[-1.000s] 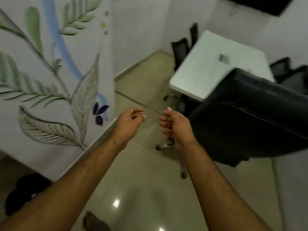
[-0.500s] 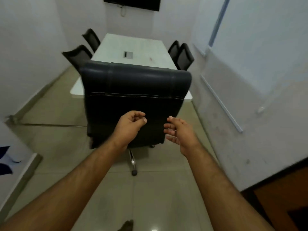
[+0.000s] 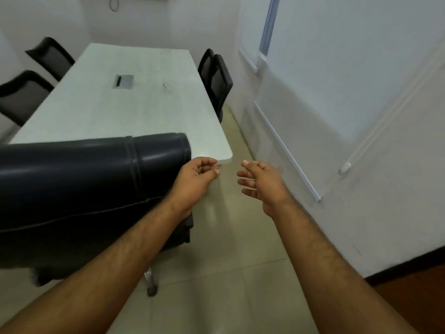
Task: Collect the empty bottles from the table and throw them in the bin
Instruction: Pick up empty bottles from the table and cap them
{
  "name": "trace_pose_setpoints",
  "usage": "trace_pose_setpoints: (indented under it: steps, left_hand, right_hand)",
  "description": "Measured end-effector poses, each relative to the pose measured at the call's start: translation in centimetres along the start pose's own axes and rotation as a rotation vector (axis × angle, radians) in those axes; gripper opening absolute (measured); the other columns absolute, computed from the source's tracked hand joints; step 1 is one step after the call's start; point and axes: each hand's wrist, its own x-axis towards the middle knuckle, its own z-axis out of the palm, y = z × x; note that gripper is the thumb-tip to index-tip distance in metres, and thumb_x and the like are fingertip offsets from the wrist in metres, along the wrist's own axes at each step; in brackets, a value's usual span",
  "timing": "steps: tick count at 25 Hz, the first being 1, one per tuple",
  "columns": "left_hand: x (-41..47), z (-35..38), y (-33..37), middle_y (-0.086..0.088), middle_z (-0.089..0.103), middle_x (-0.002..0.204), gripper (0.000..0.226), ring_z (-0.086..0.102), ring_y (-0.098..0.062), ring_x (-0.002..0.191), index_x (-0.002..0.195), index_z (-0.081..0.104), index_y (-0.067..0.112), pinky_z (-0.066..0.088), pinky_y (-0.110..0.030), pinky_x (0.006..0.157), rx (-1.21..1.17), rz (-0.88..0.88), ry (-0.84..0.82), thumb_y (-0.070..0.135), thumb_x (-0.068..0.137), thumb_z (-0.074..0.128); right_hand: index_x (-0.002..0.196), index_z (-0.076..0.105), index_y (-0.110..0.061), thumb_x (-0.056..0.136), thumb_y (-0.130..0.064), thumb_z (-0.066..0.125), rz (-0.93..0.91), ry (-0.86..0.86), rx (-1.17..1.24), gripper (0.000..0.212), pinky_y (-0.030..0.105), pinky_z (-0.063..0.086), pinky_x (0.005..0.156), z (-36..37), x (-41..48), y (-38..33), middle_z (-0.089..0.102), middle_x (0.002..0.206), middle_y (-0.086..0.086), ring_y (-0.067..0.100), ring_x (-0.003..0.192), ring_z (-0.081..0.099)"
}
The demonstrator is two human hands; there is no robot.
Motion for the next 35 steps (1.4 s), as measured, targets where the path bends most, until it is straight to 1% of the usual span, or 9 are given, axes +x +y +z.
trace_pose_setpoints:
  steps: [3, 10, 13, 16, 18, 21, 28, 31, 35]
  left_hand:
    - [7.4, 4.3, 0.7, -0.004, 0.07, 0.111, 0.025, 0.065, -0.014, 0.106, 0.116, 0.064, 0.016, 0.052, -0.029, 0.096, 0.004, 0.008, 0.011, 0.014, 0.091, 0.064]
    - [24.9, 12.7, -1.5, 0.003, 0.067, 0.116, 0.036, 0.063, -0.009, 0.104, 0.127, 0.059, 0.019, 0.047, -0.018, 0.081, 0.137, -0.001, 0.203, 0.022, 0.091, 0.063]
    - [32.5, 15.3, -0.7, -0.001, 0.067, 0.118, 0.034, 0.063, -0.013, 0.107, 0.125, 0.06, 0.018, 0.051, -0.029, 0.094, 0.084, -0.049, 0.328, 0.019, 0.091, 0.063]
    - [39.3, 16.9, 0.8, -0.001, 0.067, 0.114, 0.032, 0.063, -0.014, 0.105, 0.124, 0.06, 0.017, 0.052, -0.035, 0.096, 0.042, -0.063, 0.453, 0.018, 0.091, 0.063]
    - [43.3, 17.3, 1.6, 0.002, 0.067, 0.105, 0.032, 0.063, -0.011, 0.099, 0.123, 0.061, 0.014, 0.052, -0.032, 0.094, 0.022, -0.068, 0.515, 0.016, 0.091, 0.063]
    - [50.3, 17.6, 2.4, 0.006, 0.066, 0.098, 0.029, 0.063, -0.013, 0.101, 0.12, 0.062, 0.014, 0.052, -0.032, 0.091, 0.013, -0.053, 0.579, 0.015, 0.09, 0.064]
    - [69.1, 13.9, 1.3, -0.006, 0.067, 0.122, 0.035, 0.063, -0.02, 0.113, 0.125, 0.06, 0.016, 0.051, -0.038, 0.098, 0.035, -0.049, 0.673, 0.018, 0.09, 0.065]
    - [77.9, 11.1, 0.7, -0.008, 0.066, 0.123, 0.034, 0.062, -0.022, 0.115, 0.124, 0.06, 0.015, 0.051, -0.04, 0.098, -0.012, -0.113, 0.775, 0.018, 0.09, 0.065]
    - [86.5, 8.3, 1.0, -0.006, 0.067, 0.115, 0.031, 0.063, -0.021, 0.11, 0.12, 0.061, 0.016, 0.051, -0.033, 0.089, -0.035, -0.159, 0.86, 0.016, 0.089, 0.066]
  right_hand:
    - [0.098, 0.066, -0.02, 0.093, -0.035, 0.065, -0.003, 0.0, 0.009, 0.015, 0.033, 0.055, 0.072, -2.4, 7.7, -1.7, 0.074, 0.103, 0.006, 0.021, 0.091, 0.07]
    - [0.098, 0.065, -0.018, 0.096, -0.033, 0.061, 0.01, -0.108, -0.002, 0.015, 0.032, 0.056, 0.07, -6.4, 27.5, -3.6, 0.072, 0.097, 0.004, 0.017, 0.084, 0.068]
    - [0.099, 0.066, -0.02, 0.096, -0.034, 0.06, 0.027, -0.198, -0.073, 0.016, 0.035, 0.057, 0.078, -8.3, 36.2, -5.7, 0.072, 0.097, 0.002, 0.016, 0.086, 0.068]
    - [0.095, 0.066, -0.02, 0.097, -0.033, 0.06, 0.021, -0.298, -0.099, 0.014, 0.034, 0.056, 0.077, -8.8, 44.1, -8.6, 0.07, 0.091, -0.001, 0.014, 0.081, 0.067]
    - [0.09, 0.065, -0.02, 0.096, -0.032, 0.061, 0.029, -0.367, -0.113, 0.014, 0.033, 0.054, 0.072, -8.1, 48.8, -10.4, 0.069, 0.087, -0.001, 0.014, 0.076, 0.066]
    - [0.093, 0.065, -0.018, 0.096, -0.033, 0.061, -0.016, -0.477, -0.177, 0.015, 0.031, 0.054, 0.07, -6.7, 56.8, -12.6, 0.07, 0.091, 0.0, 0.017, 0.083, 0.067]
    - [0.11, 0.068, -0.015, 0.094, -0.032, 0.065, -0.104, -0.578, -0.291, 0.024, 0.034, 0.059, 0.08, 1.1, 76.5, -17.3, 0.073, 0.102, 0.004, 0.018, 0.091, 0.07]
    - [0.11, 0.068, -0.015, 0.094, -0.031, 0.065, -0.112, -0.648, -0.384, 0.023, 0.033, 0.058, 0.079, 5.9, 85.1, -20.2, 0.073, 0.103, 0.004, 0.017, 0.091, 0.069]
    - [0.109, 0.068, -0.015, 0.093, -0.029, 0.066, -0.112, -0.746, -0.424, 0.022, 0.031, 0.057, 0.075, 11.0, 93.3, -23.0, 0.073, 0.102, 0.003, 0.017, 0.09, 0.069]
